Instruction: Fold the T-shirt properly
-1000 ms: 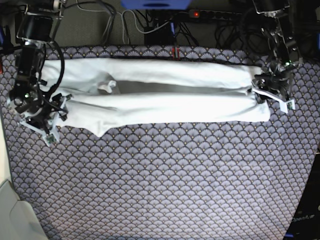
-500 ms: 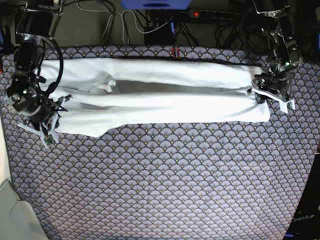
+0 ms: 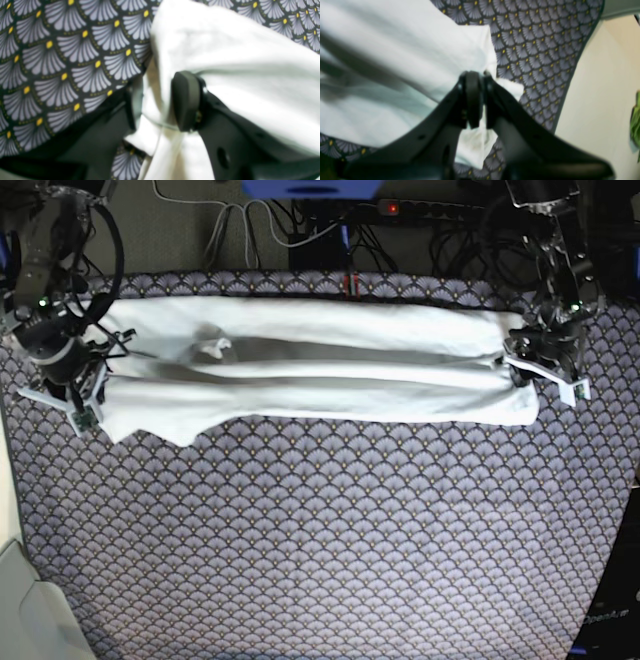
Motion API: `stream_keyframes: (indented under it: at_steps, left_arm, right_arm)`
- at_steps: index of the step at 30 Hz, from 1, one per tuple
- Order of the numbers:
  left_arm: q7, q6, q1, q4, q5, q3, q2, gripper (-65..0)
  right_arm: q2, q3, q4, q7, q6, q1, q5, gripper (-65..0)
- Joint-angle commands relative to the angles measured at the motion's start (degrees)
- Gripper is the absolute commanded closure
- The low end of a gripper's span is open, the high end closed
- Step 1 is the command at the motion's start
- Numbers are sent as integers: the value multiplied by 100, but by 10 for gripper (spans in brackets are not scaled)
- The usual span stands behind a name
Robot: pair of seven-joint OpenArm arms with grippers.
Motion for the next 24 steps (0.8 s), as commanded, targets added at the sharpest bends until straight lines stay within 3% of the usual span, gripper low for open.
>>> stream_keyframes:
  at_steps: [1,7,15,24]
  left_arm:
    - [64,-17,-15,50,10,-5,-50,-234]
    - [64,-17,-15,50,10,-5,-50,-234]
    - [64,-17,-6,50,10,-5,-59,-234]
    - [64,-17,3,59,10,-5,-68,-234]
  right_arm:
    - [71,98,97,84,-29,37,3,-22]
    - [-34,292,97,102,-29,-244,3,-22]
    - [-61,327,-9,656,-29,-701,3,-22]
    - [-166,318,-1161,700,-29,-350,-6,-22]
